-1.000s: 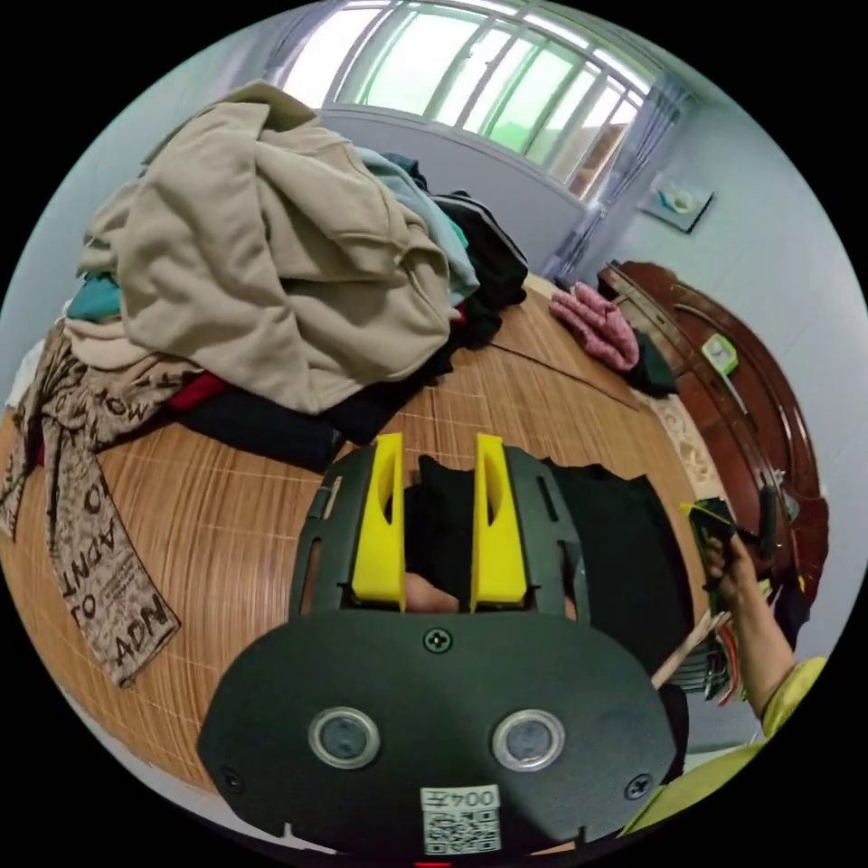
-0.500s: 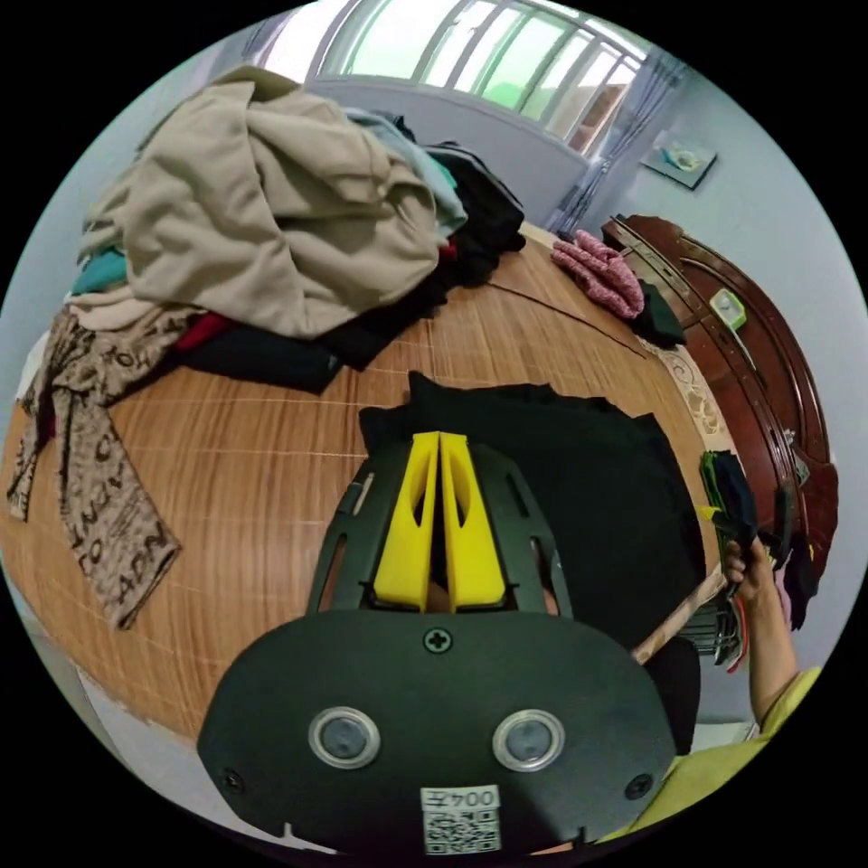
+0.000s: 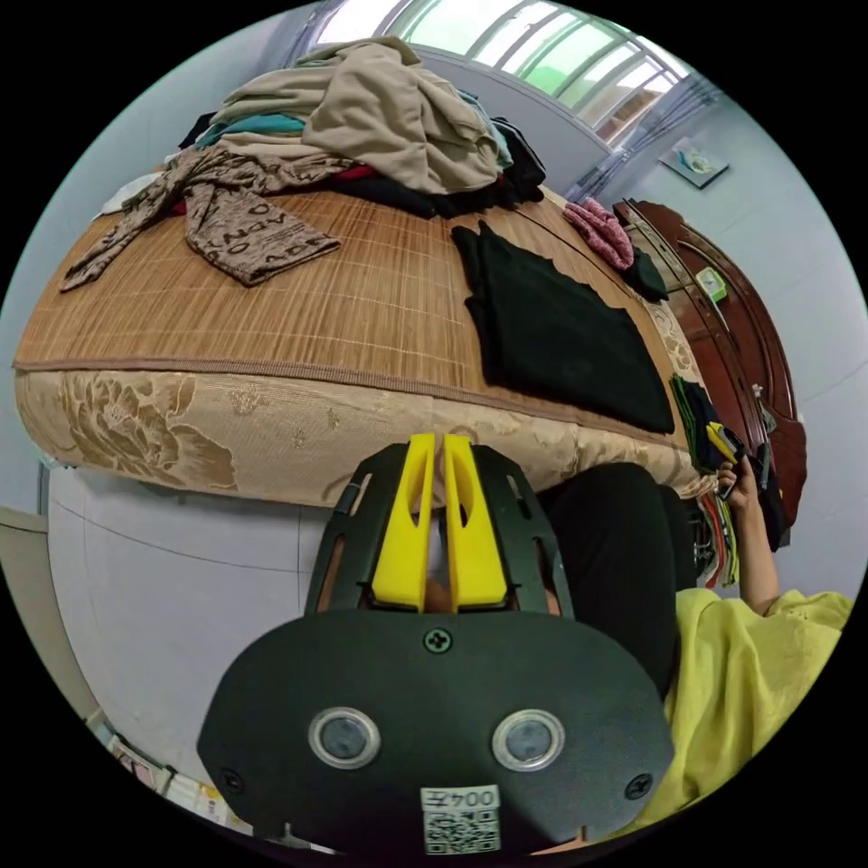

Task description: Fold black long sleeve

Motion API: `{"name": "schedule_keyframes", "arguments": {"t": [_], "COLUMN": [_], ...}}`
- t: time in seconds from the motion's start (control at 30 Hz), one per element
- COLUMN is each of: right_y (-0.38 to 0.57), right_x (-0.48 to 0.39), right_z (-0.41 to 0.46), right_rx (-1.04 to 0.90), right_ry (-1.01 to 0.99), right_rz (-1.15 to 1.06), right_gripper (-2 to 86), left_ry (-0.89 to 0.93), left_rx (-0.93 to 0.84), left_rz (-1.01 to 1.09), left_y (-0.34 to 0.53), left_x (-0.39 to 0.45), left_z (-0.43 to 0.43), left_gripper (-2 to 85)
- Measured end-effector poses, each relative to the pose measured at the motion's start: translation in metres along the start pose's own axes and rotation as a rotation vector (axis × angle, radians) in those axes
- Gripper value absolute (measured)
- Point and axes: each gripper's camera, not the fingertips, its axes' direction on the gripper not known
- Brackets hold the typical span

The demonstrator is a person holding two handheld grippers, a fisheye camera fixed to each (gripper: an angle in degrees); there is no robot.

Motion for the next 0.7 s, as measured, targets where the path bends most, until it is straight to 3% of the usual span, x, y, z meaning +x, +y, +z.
{"name": "schedule_keyframes", "arguments": {"t": [0.37,0.57,0.7], "right_y": [0.045,0.057,0.056], "right_x": [0.017,0.004,-0.005], "right_z": [0.021,0.044,0.06], "right_rx": [-0.095,-0.181,-0.217], "right_ry": [-0.032,0.079,0.162], "right_rz": [-0.049,-0.118,-0.144], "right_gripper": [10.0,11.4,11.5], "left_ry": [-0.037,-0.137,-0.237], "left_rx": [-0.088,-0.182,-0.142], "left_rz": [0.218,0.395,0.513], "left_y": [-0.038,-0.038,-0.036], "left_x": [0.048,0.077,0.094], "left_z": [0.008,0.046,0.064], "left_gripper": [6.3,9.2,9.5]}}
